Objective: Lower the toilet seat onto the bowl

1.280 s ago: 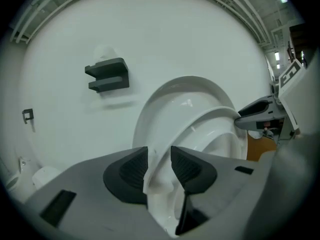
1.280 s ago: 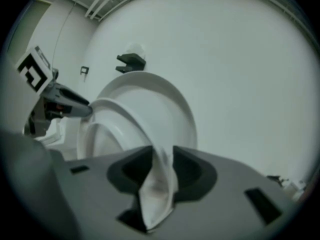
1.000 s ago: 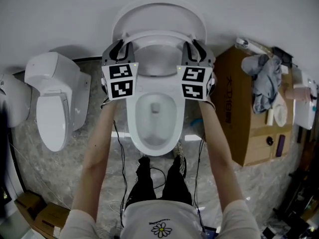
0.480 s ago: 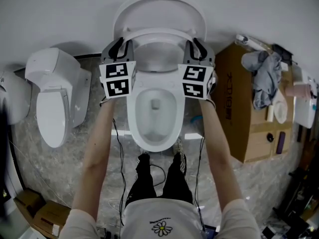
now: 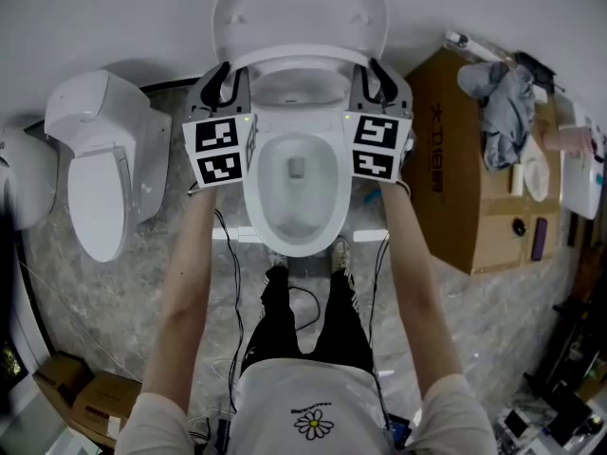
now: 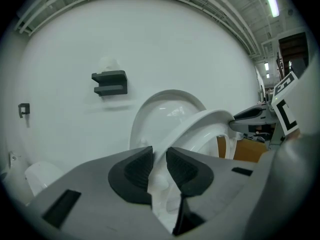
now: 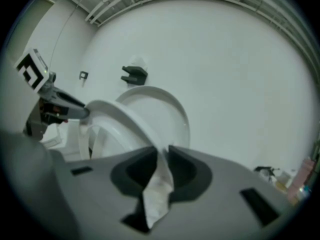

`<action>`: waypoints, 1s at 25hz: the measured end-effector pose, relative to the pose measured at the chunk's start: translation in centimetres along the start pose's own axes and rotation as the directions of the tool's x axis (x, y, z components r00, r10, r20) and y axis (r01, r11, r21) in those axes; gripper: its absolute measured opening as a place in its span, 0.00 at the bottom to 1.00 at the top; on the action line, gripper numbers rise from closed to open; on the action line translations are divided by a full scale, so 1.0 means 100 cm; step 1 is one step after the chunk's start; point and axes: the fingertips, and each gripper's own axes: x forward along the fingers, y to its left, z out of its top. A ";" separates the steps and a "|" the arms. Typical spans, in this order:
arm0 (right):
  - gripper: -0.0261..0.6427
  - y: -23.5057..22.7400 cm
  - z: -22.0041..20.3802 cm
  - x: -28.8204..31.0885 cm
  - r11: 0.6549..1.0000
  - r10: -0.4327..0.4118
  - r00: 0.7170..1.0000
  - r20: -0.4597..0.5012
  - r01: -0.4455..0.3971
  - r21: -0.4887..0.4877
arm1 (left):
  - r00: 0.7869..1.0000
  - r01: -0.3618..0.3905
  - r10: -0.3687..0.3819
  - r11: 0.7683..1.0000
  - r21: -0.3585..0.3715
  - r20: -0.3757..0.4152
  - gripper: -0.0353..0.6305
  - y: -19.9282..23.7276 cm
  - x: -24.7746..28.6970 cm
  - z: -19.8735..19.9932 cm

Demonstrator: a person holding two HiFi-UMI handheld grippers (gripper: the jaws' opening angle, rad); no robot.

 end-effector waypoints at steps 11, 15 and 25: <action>0.17 0.020 -0.030 -0.064 0.997 0.048 0.999 0.010 -0.048 -0.054 | 0.999 -0.034 0.032 0.998 -0.056 -0.032 0.24 -0.021 -0.061 -0.030; 0.17 0.028 -0.039 -0.086 0.996 0.055 0.998 0.013 -0.054 -0.072 | 0.998 -0.021 0.018 0.999 -0.046 -0.064 0.24 -0.028 -0.083 -0.043; 0.20 0.045 -0.081 -0.135 0.992 0.107 0.992 -0.065 -0.111 -0.055 | 0.987 0.073 -0.068 0.997 0.027 -0.146 0.25 -0.054 -0.126 -0.085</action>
